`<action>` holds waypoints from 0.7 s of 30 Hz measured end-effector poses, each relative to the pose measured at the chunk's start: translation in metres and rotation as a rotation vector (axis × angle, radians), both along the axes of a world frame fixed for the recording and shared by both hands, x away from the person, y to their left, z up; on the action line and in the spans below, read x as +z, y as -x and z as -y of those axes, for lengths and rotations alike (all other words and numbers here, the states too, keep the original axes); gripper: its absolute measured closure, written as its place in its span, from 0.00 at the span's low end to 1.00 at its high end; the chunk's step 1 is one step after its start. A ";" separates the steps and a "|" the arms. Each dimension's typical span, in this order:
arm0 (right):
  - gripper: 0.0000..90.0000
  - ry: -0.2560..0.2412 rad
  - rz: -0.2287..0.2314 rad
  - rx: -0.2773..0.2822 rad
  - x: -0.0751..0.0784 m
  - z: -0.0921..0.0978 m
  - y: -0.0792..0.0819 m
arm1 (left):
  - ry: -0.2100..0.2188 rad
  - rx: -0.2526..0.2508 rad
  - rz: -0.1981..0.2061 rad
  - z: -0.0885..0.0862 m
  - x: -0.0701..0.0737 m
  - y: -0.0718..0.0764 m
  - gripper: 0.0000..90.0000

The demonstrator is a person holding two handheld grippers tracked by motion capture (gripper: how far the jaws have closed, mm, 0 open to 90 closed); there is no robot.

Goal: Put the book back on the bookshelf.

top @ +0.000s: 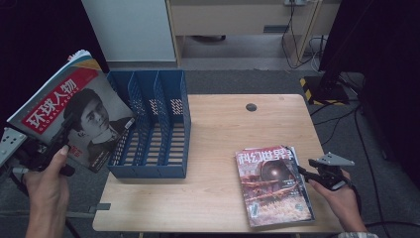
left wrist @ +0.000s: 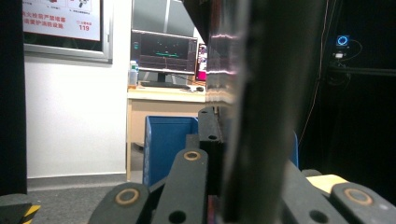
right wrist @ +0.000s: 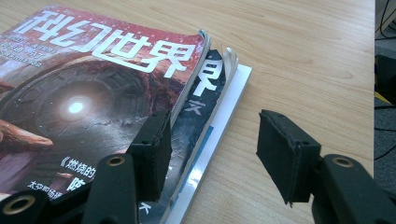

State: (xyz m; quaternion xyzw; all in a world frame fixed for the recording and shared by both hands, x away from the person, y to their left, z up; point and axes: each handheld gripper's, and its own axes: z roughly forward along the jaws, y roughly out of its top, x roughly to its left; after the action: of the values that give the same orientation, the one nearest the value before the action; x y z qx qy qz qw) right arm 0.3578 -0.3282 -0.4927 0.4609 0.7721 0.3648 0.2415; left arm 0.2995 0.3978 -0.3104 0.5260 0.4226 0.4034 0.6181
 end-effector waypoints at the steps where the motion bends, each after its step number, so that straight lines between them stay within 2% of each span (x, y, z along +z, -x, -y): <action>1: 0.50 0.001 0.001 0.000 0.000 0.000 0.000 | -0.005 0.005 -0.001 -0.001 0.000 0.001 0.96; 9: 0.50 0.000 0.000 -0.008 -0.001 0.001 -0.001 | 0.004 0.042 -0.019 -0.011 -0.004 0.000 0.96; 14: 0.50 -0.007 0.001 -0.014 0.000 0.001 0.000 | -0.027 0.067 -0.046 -0.013 -0.007 -0.012 0.96; 21: 0.50 -0.011 0.001 -0.015 0.000 0.002 0.000 | -0.035 0.078 -0.059 -0.010 -0.008 -0.031 0.96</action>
State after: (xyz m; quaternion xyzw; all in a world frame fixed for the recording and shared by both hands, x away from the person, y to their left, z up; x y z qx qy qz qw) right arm 0.3582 -0.3304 -0.4930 0.4679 0.7665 0.3674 0.2420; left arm 0.3308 0.4083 -0.3185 0.5314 0.4540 0.4187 0.5798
